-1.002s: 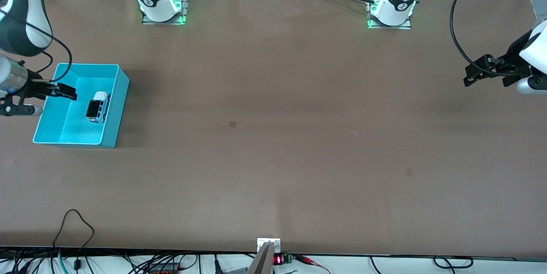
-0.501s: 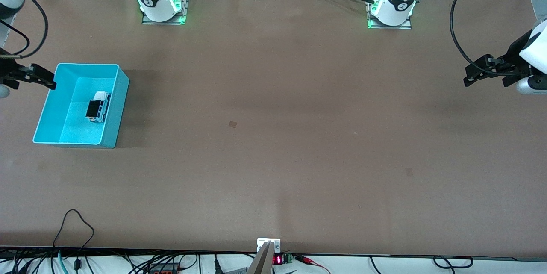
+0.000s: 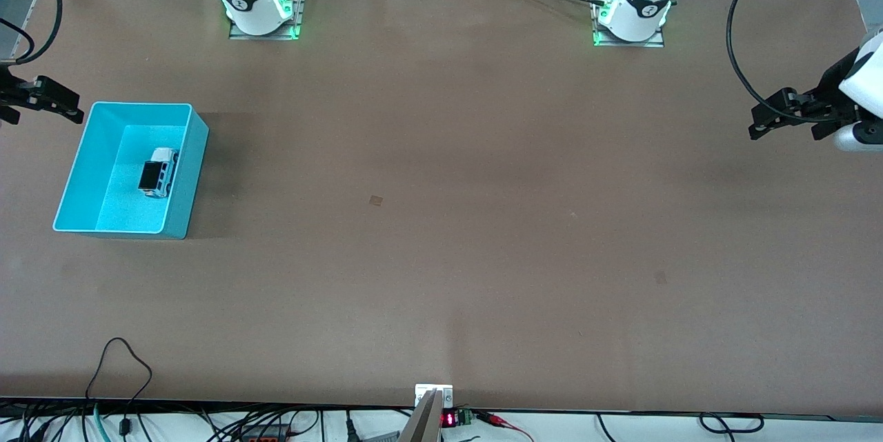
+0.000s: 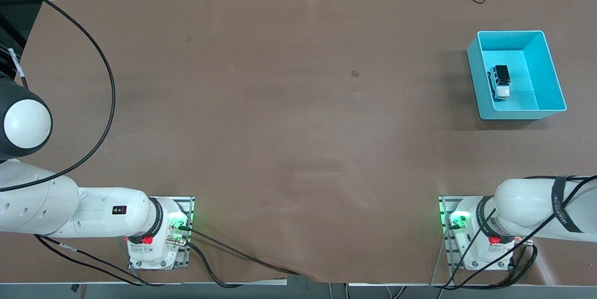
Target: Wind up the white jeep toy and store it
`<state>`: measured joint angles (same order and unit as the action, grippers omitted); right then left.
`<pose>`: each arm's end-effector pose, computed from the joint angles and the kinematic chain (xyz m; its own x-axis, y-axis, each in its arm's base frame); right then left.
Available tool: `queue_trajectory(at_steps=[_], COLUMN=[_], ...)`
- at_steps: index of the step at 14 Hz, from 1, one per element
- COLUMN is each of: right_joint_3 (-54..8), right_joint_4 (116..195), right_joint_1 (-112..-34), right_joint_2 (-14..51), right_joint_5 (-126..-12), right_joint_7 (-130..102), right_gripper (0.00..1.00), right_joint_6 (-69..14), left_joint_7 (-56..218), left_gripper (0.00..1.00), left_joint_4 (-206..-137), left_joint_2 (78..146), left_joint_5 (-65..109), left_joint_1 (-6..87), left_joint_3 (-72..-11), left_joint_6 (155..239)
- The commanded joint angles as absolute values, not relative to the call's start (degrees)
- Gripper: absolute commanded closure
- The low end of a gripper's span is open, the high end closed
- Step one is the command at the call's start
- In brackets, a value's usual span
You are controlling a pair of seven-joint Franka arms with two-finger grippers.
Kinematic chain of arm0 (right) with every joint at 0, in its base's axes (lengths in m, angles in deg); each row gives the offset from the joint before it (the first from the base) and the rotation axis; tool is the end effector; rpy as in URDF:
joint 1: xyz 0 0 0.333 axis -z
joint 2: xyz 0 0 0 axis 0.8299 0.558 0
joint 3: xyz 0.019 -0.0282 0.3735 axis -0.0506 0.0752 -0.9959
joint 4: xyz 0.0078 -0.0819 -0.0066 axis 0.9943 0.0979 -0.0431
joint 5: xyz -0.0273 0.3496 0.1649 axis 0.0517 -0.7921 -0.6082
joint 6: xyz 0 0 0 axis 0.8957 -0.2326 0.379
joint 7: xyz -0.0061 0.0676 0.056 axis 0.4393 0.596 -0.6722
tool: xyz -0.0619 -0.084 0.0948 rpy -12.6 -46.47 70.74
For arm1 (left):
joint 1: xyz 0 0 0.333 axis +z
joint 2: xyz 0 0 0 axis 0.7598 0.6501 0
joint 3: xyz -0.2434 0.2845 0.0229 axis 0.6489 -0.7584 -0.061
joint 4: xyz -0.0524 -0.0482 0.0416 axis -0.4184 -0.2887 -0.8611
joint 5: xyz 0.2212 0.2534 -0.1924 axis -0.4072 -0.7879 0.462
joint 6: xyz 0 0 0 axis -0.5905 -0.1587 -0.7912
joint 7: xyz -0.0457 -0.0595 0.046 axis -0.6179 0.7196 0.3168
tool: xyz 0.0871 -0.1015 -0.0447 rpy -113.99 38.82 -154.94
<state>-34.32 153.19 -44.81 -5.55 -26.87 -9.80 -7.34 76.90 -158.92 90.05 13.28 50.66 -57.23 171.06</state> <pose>0.5481 -0.0621 0.6109 0.9968 0.0754 -0.0267 0.0773 -0.9938 0.0801 0.5737 -0.0117 0.6432 0.9998 0.0156 0.0095 0.0155 -0.9999 0.0074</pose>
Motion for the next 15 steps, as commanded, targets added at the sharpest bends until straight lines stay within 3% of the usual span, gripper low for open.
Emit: queue_trajectory(at_steps=[1, 4, 15], right_joint_3=[-30.8, -28.3, -27.6], right_joint_4=[150.7, 149.6, 149.5], right_joint_1=[-50.4, -53.9, -54.2], right_joint_2=[-4.6, -3.8, -3.2], right_joint_5=[-27.3, -27.3, -27.9], right_joint_7=[-10.1, -10.1, -15.8], right_gripper=[0.0, 0.0, 0.0], right_joint_6=[-5.1, -5.1, -5.3], left_joint_7=[77.0, 76.9, 76.9], left_gripper=[0.0, 0.0, 0.0], left_joint_4=[-159.8, -159.8, -159.9], left_joint_2=[89.0, 89.0, 89.0], left_joint_5=[14.7, 14.7, 14.7], left_joint_1=[50.8, 50.8, 50.9], left_joint_3=[-57.3, -57.3, -57.3], left_joint_6=[171.3, 171.4, 171.3])
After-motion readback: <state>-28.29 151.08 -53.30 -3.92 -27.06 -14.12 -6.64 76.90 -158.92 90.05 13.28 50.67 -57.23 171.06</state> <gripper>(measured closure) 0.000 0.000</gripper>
